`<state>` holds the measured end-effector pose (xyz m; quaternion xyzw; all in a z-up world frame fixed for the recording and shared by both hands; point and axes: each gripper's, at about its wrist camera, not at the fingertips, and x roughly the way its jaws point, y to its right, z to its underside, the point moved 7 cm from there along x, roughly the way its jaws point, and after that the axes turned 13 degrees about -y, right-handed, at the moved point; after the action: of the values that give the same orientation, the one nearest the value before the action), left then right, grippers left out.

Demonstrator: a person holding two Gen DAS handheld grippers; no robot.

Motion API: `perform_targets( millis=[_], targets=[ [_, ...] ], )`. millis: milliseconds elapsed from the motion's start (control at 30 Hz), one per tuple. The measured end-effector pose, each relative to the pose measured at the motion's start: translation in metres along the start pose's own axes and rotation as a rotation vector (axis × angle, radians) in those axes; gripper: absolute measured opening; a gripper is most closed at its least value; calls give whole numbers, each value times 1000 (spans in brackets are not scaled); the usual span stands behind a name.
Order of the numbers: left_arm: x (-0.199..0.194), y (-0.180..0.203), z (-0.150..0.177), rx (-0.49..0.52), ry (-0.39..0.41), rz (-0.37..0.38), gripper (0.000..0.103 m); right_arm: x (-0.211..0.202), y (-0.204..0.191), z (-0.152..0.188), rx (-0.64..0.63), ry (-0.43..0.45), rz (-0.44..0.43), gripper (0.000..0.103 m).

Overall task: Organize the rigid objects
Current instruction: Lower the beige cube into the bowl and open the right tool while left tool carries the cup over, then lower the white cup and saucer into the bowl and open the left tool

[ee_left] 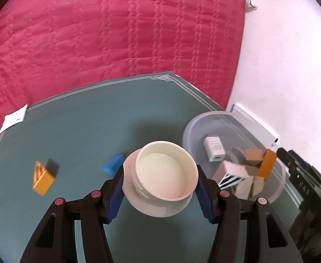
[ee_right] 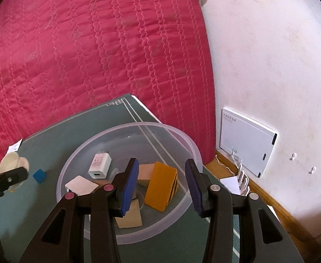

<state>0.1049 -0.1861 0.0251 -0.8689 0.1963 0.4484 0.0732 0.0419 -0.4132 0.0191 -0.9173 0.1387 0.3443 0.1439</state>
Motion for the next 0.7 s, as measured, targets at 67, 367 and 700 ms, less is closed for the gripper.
perform_targets(
  millis=[67,367,700],
  targets=[
    [4,8,-7,9,-1,18,61,0,2,0,14,0,2,46],
    [22,54,-36,63,-5,120,61,2,14,1,66,-10,10,49],
    [29,97,-55,115,9,195,79,4,17,0,80,-21,2,49]
  ],
)
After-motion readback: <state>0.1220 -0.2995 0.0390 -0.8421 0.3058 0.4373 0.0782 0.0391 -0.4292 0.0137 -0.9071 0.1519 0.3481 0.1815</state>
